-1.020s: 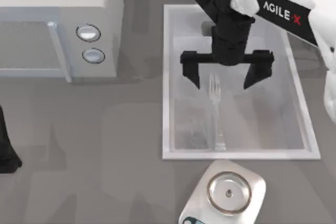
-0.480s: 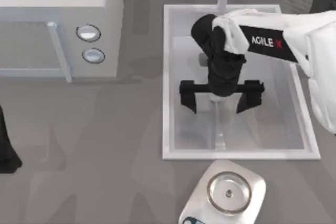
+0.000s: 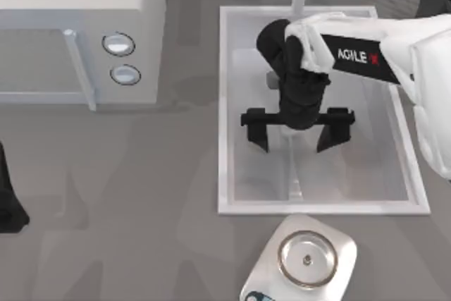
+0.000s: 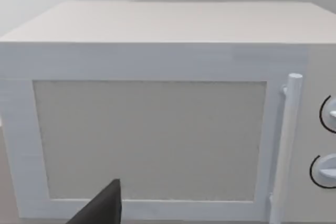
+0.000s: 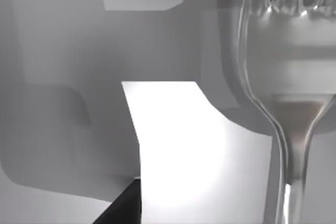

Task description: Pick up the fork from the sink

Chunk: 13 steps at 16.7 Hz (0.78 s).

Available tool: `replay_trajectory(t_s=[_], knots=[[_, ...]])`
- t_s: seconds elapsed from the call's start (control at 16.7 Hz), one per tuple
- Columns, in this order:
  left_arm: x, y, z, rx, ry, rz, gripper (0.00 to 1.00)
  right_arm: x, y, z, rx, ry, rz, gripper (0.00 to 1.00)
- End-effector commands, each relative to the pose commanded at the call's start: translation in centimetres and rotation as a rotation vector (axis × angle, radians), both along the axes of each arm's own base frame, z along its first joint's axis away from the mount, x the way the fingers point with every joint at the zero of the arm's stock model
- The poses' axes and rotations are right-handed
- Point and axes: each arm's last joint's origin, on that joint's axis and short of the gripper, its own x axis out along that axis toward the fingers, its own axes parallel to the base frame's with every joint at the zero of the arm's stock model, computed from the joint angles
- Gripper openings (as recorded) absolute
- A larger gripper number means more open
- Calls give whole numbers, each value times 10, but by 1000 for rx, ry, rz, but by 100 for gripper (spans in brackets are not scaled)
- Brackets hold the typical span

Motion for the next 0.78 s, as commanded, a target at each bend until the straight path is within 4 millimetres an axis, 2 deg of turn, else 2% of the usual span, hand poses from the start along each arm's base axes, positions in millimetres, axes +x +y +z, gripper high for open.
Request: replay_trajectory(t_s=[0.48, 0.78], knots=[[0, 0, 0, 0, 0, 0, 100, 0, 0, 0, 0, 0, 0, 2], [0, 0, 0, 0, 0, 0, 100, 0, 0, 0, 0, 0, 0, 0]])
